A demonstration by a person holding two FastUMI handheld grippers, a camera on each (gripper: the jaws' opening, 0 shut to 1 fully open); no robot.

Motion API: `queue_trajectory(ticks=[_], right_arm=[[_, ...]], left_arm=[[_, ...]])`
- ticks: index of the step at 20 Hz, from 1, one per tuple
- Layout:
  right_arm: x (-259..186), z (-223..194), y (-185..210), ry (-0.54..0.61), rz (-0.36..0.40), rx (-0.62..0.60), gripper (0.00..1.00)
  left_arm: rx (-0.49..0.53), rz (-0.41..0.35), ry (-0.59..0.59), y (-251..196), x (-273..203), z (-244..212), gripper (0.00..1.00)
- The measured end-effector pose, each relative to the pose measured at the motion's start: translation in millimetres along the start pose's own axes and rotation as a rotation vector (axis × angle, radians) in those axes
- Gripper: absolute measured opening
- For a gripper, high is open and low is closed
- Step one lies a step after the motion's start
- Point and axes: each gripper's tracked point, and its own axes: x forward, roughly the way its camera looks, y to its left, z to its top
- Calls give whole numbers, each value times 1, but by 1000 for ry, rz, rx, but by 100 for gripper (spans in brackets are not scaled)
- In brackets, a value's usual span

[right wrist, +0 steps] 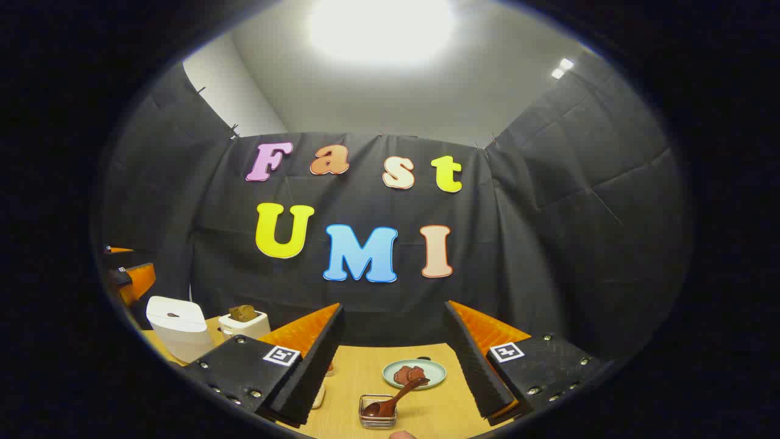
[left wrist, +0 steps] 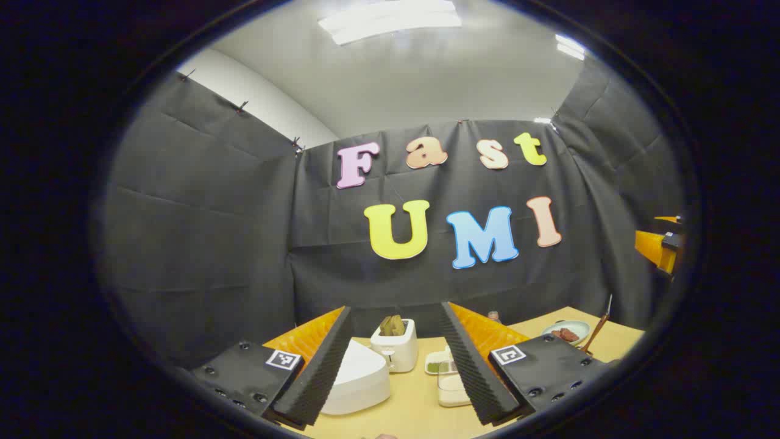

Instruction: Close the left gripper, press the button to open the rice cooker; take a wooden spoon from the chopstick holder with the right hand, scoop a spoonful of rice and pour it into the rice cooker, then put the wooden spoon back into the chopstick holder.

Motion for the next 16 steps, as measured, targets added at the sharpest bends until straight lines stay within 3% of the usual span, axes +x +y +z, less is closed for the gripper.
queue_trajectory(ticks=[1, 3, 4, 13, 14, 15, 16], right_arm=[[-2, 2, 3, -15, 12, -10, 97], [-4, 4, 6, -30, 22, -18, 93], [-4, 4, 6, -27, 23, -10, 97], [-4, 6, 18, -7, 69, 43, 97], [-5, 5, 19, -4, 75, 48, 97], [-4, 4, 19, -2, 79, 48, 97], [-4, 5, 18, -3, 80, 48, 97]], left_arm=[[9, 5, 2, 1, -2, 0, 98], [24, 12, 1, 4, -2, 0, 98], [24, 17, 1, 5, -2, 0, 98], [24, 49, 23, 9, -10, 6, 98], [30, 52, 23, 10, -12, 10, 91], [34, 54, 19, 10, -13, 12, 91], [38, 54, 13, 10, -13, 16, 98]])
